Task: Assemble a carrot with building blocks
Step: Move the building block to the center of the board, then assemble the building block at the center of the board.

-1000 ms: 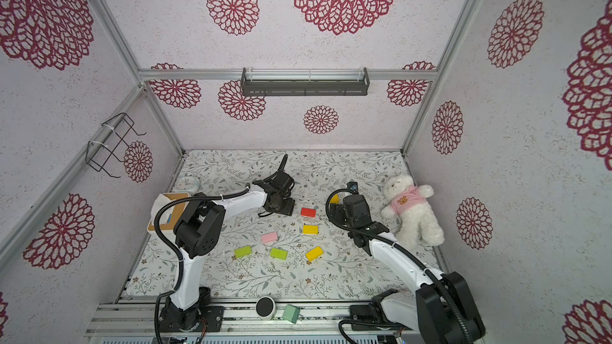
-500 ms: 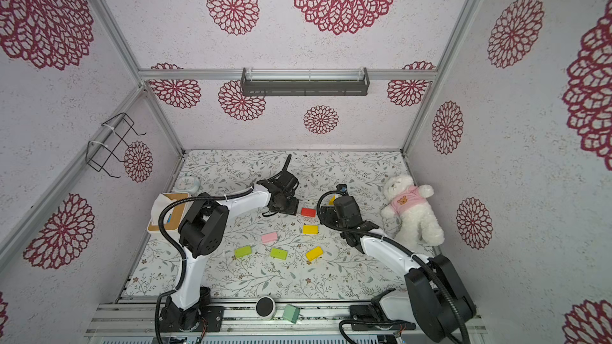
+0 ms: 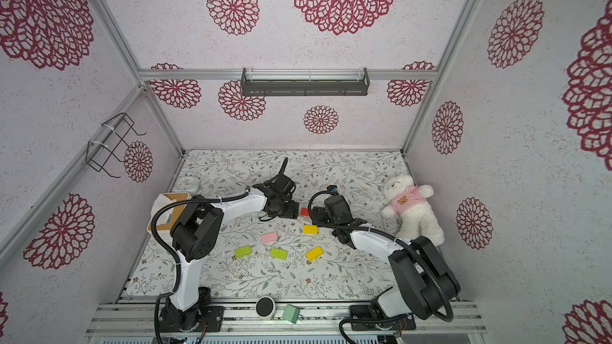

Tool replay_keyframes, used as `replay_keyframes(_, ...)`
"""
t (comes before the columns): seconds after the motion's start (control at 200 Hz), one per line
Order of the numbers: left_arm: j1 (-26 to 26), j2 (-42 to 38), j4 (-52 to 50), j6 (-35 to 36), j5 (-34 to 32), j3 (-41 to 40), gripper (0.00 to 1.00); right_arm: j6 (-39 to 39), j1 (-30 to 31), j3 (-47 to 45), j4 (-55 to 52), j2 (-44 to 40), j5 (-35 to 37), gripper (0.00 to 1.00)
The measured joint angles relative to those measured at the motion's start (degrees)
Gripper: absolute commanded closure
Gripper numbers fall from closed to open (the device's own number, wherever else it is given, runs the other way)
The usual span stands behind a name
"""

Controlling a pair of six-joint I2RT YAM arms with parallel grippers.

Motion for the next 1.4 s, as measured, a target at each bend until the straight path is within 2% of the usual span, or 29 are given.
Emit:
replay_keyframes(0.11, 2.16, -3.67, 2.43, -0.46, 1.25, -4.96, 0.24, 0.94, 0.11, 1.09, 1.33, 2.21, -1.2, 0.51)
replay_keyframes(0.35, 6.03, -10.54, 9.53, -0.92, 5.57, -10.27, 0.25, 2.38, 0.13, 2.29, 2.84, 6.51, -2.64, 0.55)
replay_keyframes(0.57, 6.23, -10.05, 14.4, -0.87, 9.88, -10.23, 0.26, 3.21, 0.15, 3.15, 3.58, 9.42, -2.82, 0.57)
replay_keyframes(0.886, 6.21, -7.19, 16.17, -0.87, 12.41, -9.16, 0.26, 4.02, 0.15, 5.05, 4.66, 14.19, -3.06, 0.64)
replay_keyframes(1.401, 6.32, -4.11, 16.55, -0.92, 13.44, -8.66, 0.26, 4.94, 0.15, 7.06, 5.99, 18.25, -3.93, 0.64)
